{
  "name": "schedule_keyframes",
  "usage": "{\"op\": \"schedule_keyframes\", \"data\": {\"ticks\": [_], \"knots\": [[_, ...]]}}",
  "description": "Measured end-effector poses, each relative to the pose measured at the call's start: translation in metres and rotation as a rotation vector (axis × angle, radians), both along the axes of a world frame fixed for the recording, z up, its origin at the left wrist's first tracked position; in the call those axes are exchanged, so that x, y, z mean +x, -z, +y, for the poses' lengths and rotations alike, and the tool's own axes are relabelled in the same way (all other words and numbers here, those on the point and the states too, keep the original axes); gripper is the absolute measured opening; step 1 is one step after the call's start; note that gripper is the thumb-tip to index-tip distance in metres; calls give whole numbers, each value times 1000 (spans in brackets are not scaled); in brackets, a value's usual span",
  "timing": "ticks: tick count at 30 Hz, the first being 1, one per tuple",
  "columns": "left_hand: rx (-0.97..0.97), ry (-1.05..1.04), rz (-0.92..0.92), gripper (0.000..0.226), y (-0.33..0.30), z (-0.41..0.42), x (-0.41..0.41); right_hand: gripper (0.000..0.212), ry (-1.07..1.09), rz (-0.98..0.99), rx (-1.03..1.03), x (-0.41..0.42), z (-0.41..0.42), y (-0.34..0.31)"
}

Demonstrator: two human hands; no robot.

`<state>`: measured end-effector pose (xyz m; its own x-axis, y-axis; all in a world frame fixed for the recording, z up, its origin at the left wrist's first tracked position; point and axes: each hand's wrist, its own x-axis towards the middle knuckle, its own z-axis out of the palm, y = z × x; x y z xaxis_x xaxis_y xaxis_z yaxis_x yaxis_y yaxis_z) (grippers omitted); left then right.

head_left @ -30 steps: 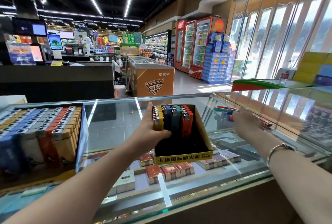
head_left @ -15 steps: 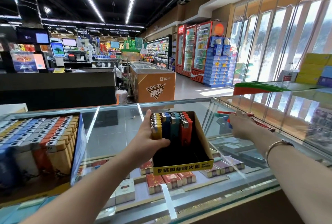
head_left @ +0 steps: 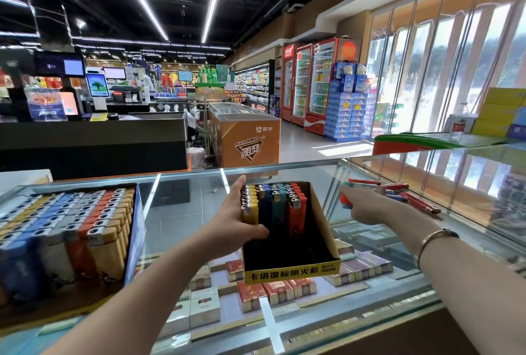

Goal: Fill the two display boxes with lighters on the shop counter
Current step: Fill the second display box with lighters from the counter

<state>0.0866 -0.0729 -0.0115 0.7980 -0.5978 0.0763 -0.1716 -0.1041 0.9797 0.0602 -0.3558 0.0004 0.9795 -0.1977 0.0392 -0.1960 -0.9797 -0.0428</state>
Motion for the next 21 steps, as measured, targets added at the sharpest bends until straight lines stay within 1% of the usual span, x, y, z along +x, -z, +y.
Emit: {"op": "schedule_keyframes", "data": {"ticks": [2, 4, 6, 8, 10, 11, 14, 17, 19, 21], "knots": [[33, 14, -11, 112, -3, 3, 0, 28, -43, -24, 35, 1, 10, -2], [85, 7, -49, 111, -6, 7, -1, 28, -86, -28, 114, 3, 22, -5], [141, 0, -84, 109, -11, 10, -1, 25, -109, -9, 238, 8, 34, -7], [171, 23, -77, 107, -14, 15, 0, 18, -116, -16, 352, 15, 46, -8], [178, 58, -46, 106, -18, 19, 0, 13, -115, -104, 475, 22, 56, -13], [189, 76, -39, 105, -19, 21, -1, 13, -103, -171, 606, 25, 62, -18], [248, 117, -50, 98, -25, 27, 0, 16, -39, -398, 1110, 29, 76, -38], [288, 130, -57, 94, -28, 32, 3, 19, -58, -514, 1533, 30, 90, -48], [311, 134, -64, 97, -30, 34, 2, 21, -83, -583, 1667, 27, 96, -47], [320, 126, -83, 98, -32, 34, 0, 22, -100, -673, 1682, 22, 99, -48]]}}
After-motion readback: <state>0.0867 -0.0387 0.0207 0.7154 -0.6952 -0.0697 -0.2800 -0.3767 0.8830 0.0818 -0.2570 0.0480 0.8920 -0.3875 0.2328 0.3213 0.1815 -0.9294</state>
